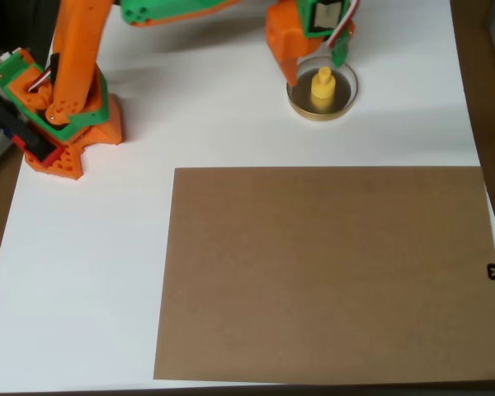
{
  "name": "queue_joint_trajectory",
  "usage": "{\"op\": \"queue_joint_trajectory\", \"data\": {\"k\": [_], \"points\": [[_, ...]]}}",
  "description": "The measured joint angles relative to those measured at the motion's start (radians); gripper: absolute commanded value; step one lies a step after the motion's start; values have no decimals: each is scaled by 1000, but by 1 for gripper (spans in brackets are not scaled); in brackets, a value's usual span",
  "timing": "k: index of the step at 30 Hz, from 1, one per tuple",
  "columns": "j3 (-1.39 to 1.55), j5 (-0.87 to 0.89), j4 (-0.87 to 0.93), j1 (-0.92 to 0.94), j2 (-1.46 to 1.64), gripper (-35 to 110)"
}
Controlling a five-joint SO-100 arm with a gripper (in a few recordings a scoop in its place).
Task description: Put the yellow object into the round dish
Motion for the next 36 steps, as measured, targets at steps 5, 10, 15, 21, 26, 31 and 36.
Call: {"op": "queue_joint_trajectory", "data": {"k": [5,10,15,21,26,31,36], "points": [[192,-60,-40,84,253,23],[356,-103,-84,265,479,23],[552,-141,-164,479,687,22],[785,-179,-259,693,925,22],[876,-149,-313,847,1049,20],[945,-67,-362,945,1135,19],[996,18,-417,1012,1154,19]]}}
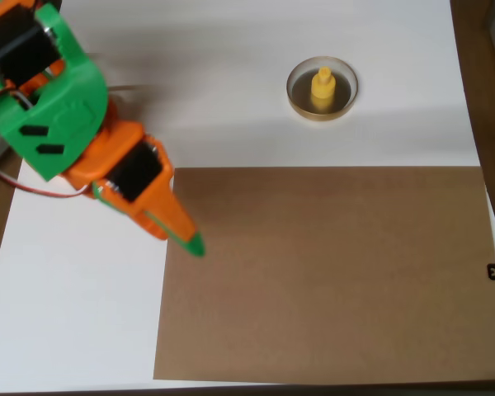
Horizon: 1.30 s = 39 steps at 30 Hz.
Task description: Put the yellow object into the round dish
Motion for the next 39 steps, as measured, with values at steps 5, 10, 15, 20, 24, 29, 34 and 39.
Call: {"op": "queue_joint_trajectory", "data": {"k": [5,10,15,20,24,29,34,39], "points": [[57,75,-61,66,21,19],[126,118,-103,124,60,19],[255,124,-175,195,114,19],[377,126,-242,253,196,19],[480,140,-270,278,308,20],[591,140,-284,288,469,20],[650,140,-301,322,517,20],[753,140,-322,330,606,21]]}}
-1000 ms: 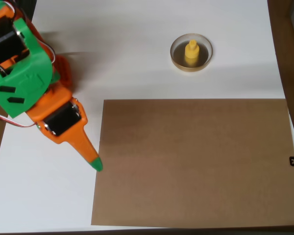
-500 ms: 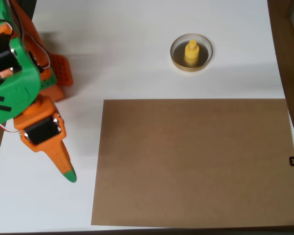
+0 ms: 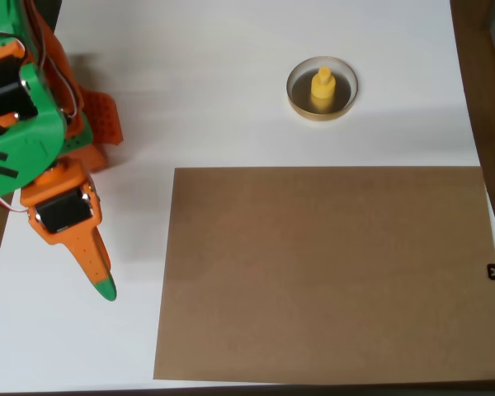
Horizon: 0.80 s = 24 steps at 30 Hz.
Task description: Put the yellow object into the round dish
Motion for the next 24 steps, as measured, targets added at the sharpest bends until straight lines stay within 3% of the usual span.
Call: {"op": "queue_joint_trajectory", "data": {"k": [24], "points": [[175,31,86,46,356,25]]}}
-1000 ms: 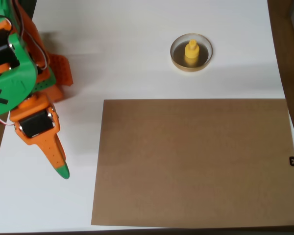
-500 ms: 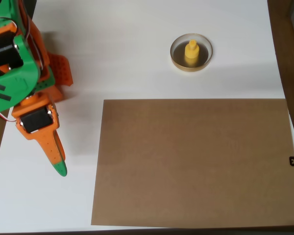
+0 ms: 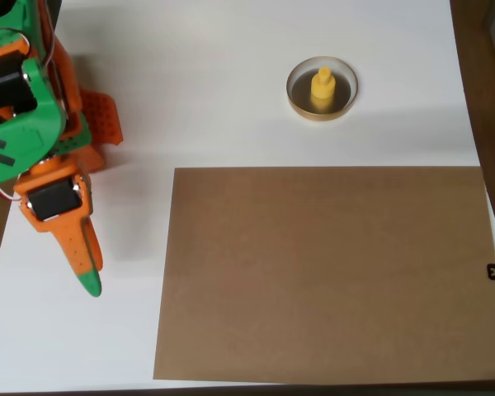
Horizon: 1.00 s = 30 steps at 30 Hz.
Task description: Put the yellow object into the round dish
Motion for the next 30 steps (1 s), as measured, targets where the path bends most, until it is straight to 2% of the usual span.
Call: {"op": "queue_joint_trajectory", "data": {"k": [8,22,30], "points": [[8,38,0,21,0,22],[20,41,0,15,0,0],[20,41,0,15,0,0]]}}
